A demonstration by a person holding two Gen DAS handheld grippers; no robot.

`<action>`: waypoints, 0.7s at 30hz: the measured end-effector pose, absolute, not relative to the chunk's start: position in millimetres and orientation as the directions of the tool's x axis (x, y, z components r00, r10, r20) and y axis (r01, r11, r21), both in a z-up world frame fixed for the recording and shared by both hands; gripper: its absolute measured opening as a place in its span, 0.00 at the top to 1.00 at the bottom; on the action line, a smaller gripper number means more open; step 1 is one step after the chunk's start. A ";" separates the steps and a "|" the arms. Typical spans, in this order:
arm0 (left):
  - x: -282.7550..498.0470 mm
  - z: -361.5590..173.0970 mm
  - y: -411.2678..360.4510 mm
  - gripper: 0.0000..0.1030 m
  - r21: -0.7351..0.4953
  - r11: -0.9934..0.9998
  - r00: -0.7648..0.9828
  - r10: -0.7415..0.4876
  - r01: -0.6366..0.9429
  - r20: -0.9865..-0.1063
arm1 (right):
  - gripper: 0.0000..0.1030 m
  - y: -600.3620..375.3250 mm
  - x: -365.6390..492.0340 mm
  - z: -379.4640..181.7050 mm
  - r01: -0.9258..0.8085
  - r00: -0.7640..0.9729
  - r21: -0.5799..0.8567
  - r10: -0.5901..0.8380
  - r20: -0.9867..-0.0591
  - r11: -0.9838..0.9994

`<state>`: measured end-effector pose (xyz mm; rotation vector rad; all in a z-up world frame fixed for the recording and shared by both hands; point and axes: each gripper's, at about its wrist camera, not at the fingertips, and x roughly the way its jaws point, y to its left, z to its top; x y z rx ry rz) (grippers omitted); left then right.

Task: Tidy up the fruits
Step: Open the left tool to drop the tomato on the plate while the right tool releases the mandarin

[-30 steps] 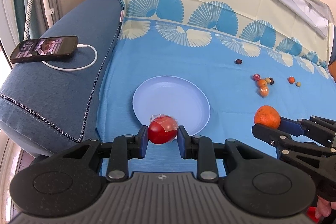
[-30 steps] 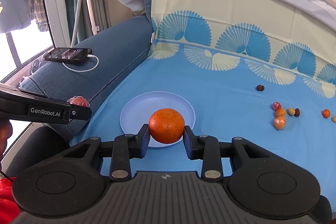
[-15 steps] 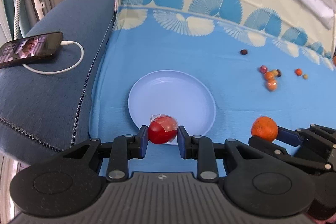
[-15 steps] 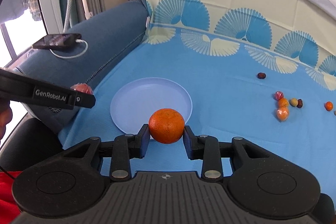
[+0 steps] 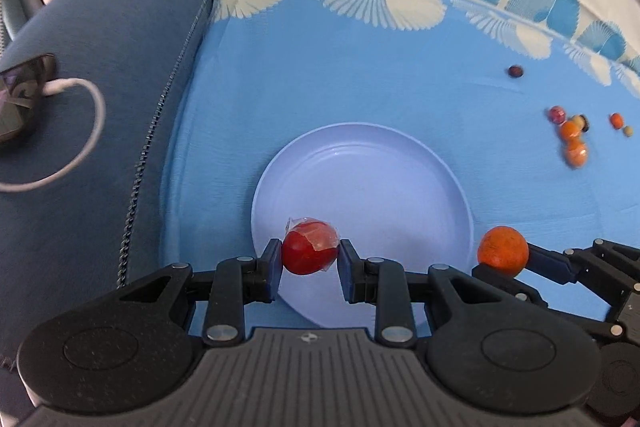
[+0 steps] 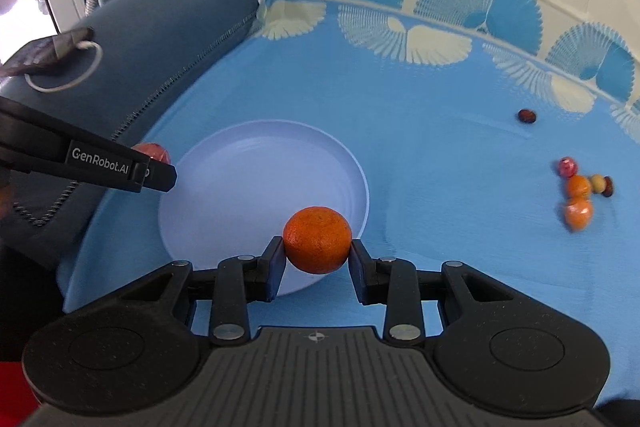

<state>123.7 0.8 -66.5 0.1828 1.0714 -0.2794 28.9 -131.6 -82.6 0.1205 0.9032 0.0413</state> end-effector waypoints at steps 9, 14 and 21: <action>156.3 -99.1 -14.1 0.69 0.043 0.948 0.399 -0.091 0.314 -0.912 | 0.65 -124.4 72.6 -119.1 -0.008 0.561 0.127 0.110 -0.821 0.992; 160.9 -102.1 -19.7 0.26 0.078 0.941 0.416 -0.070 0.329 -0.906 | 0.60 -119.8 88.0 -122.5 -0.054 0.552 0.111 0.122 -0.825 0.992; 129.9 -71.6 -18.0 0.00 0.161 0.927 0.496 -0.031 0.339 -0.868 | 0.09 -125.7 68.7 -90.8 -0.052 0.592 0.051 0.072 -0.803 0.997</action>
